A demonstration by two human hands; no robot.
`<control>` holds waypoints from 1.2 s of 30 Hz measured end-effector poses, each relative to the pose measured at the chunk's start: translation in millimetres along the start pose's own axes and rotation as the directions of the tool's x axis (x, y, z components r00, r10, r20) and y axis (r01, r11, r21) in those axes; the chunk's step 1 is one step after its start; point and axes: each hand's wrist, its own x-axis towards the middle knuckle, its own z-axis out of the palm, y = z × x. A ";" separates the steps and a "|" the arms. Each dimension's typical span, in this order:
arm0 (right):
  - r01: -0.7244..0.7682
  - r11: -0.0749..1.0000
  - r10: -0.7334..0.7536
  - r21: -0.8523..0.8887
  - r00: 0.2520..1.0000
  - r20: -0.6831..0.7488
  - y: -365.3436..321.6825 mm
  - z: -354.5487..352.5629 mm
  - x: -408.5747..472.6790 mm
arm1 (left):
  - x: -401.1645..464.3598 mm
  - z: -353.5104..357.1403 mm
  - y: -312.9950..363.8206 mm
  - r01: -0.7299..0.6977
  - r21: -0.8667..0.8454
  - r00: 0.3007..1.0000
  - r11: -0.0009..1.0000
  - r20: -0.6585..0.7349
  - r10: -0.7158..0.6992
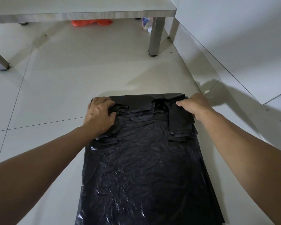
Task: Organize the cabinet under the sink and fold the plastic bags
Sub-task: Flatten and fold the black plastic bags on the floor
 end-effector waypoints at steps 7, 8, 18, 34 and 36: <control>0.071 0.966 -0.082 -0.251 0.996 -0.036 -4.7 3.8 -8.6 | 17.2 -18.1 12.8 0.622 -0.105 0.783 0.776 0.048 -0.621; 0.051 0.972 -0.054 -0.228 0.998 -0.008 -3.8 4.2 -11.5 | 17.3 -18.4 7.7 0.725 -0.172 0.685 0.667 0.090 -0.723; 0.027 0.914 0.044 -0.406 0.985 0.164 0.1 8.0 -34.7 | -12.3 -17.6 -17.1 0.772 -0.480 0.574 0.416 0.248 -0.780; 0.310 0.674 -0.267 -0.670 0.949 0.171 -11.6 -7.6 -26.5 | -17.5 -37.6 -13.3 0.402 0.112 0.900 0.909 0.133 -0.415; 0.424 0.626 -0.351 -0.654 0.903 0.249 -20.9 -14.1 -6.8 | 2.2 -40.6 -16.9 0.231 0.126 0.948 0.965 0.196 -0.253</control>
